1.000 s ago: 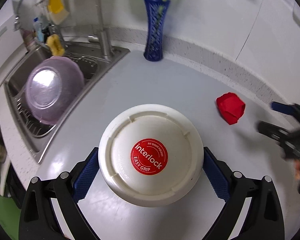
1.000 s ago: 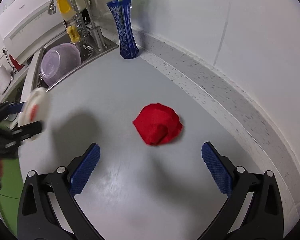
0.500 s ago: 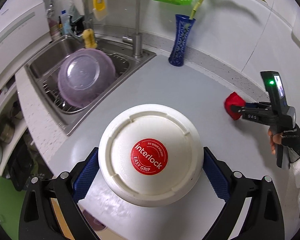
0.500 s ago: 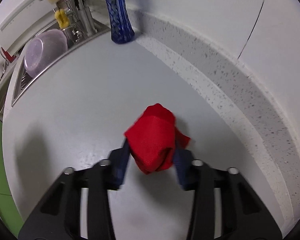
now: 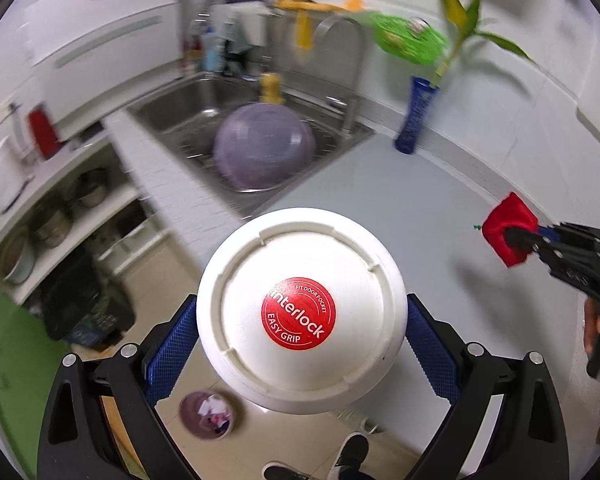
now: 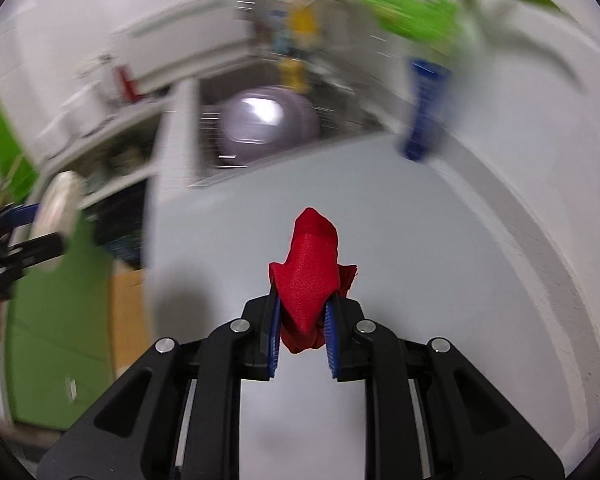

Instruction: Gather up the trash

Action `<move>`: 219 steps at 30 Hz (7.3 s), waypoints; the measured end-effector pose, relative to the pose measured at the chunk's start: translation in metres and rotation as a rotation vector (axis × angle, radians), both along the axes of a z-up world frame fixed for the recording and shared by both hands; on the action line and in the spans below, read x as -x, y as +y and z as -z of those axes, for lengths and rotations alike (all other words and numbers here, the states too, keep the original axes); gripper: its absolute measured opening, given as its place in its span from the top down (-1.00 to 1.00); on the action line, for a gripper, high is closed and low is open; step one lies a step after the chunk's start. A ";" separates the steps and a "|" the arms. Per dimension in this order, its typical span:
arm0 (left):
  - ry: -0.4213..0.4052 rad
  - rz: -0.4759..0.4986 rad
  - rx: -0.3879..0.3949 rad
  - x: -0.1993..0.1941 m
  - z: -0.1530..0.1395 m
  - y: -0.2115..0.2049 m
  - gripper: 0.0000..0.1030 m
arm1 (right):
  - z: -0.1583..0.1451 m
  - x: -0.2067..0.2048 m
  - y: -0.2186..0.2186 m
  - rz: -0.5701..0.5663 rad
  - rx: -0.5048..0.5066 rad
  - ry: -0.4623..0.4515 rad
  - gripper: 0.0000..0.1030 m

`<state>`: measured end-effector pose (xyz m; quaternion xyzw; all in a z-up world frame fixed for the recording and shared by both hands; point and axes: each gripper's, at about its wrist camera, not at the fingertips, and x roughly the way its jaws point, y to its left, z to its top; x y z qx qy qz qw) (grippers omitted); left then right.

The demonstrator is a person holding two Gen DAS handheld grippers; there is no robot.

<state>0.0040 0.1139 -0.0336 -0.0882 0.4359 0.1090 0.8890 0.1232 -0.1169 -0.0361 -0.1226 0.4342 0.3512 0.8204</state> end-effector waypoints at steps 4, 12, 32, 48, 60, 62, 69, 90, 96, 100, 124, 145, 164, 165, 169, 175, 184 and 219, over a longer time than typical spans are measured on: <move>-0.010 -0.099 -0.010 0.069 -0.014 0.036 -0.81 | -0.024 0.064 0.063 -0.153 -0.050 -0.011 0.65; -0.023 -0.296 -0.005 0.182 -0.023 0.102 -0.81 | -0.046 0.157 0.183 -0.392 -0.089 -0.033 0.65; 0.037 -0.470 0.217 0.216 0.295 0.221 -0.82 | 0.238 0.201 0.321 -0.505 0.053 0.083 0.65; 0.031 -0.592 0.257 0.239 0.399 0.257 -0.89 | 0.391 0.225 0.359 -0.617 0.134 0.142 0.65; 0.018 -0.746 0.229 0.310 0.389 0.284 -0.89 | 0.419 0.273 0.412 -0.771 0.175 0.195 0.65; 0.012 -0.763 0.233 0.317 0.393 0.286 -0.89 | 0.429 0.279 0.419 -0.793 0.185 0.199 0.65; 0.011 -0.794 0.241 0.332 0.412 0.290 -0.89 | 0.460 0.290 0.437 -0.832 0.193 0.195 -0.75; 0.015 -0.648 0.215 0.277 0.280 0.240 -0.89 | 0.314 0.236 0.379 -0.628 0.146 0.139 -0.94; 0.000 -0.562 0.195 0.245 0.168 0.201 -0.89 | 0.183 0.205 0.323 -0.531 0.117 0.097 -0.94; -0.021 -0.493 0.177 0.222 0.107 0.173 -0.89 | 0.109 0.183 0.277 -0.452 0.095 0.060 -0.94; -0.063 0.197 0.097 0.046 -0.015 -0.007 -0.89 | -0.032 0.103 -0.010 0.219 0.029 -0.059 -0.95; -0.051 0.371 0.023 0.011 -0.037 -0.101 -0.89 | -0.064 0.107 -0.108 0.365 -0.045 -0.098 -0.95; -0.054 0.291 0.071 -0.012 -0.038 -0.097 -0.89 | -0.062 0.088 -0.105 0.333 -0.043 -0.088 -0.95; -0.051 0.291 0.071 -0.013 -0.038 -0.097 -0.89 | -0.062 0.087 -0.105 0.334 -0.042 -0.088 -0.95; -0.016 0.282 0.043 -0.017 -0.034 -0.100 -0.89 | -0.062 0.086 -0.104 0.335 -0.038 -0.089 -0.95; 0.000 0.304 0.068 -0.019 -0.030 -0.104 -0.89 | -0.060 0.084 -0.102 0.338 -0.038 -0.088 -0.95; -0.032 0.287 0.062 -0.015 -0.032 -0.102 -0.89 | -0.058 0.083 -0.100 0.334 -0.034 -0.087 -0.95; -0.044 0.295 0.047 -0.017 -0.039 -0.108 -0.89 | -0.056 0.082 -0.099 0.333 -0.033 -0.086 -0.95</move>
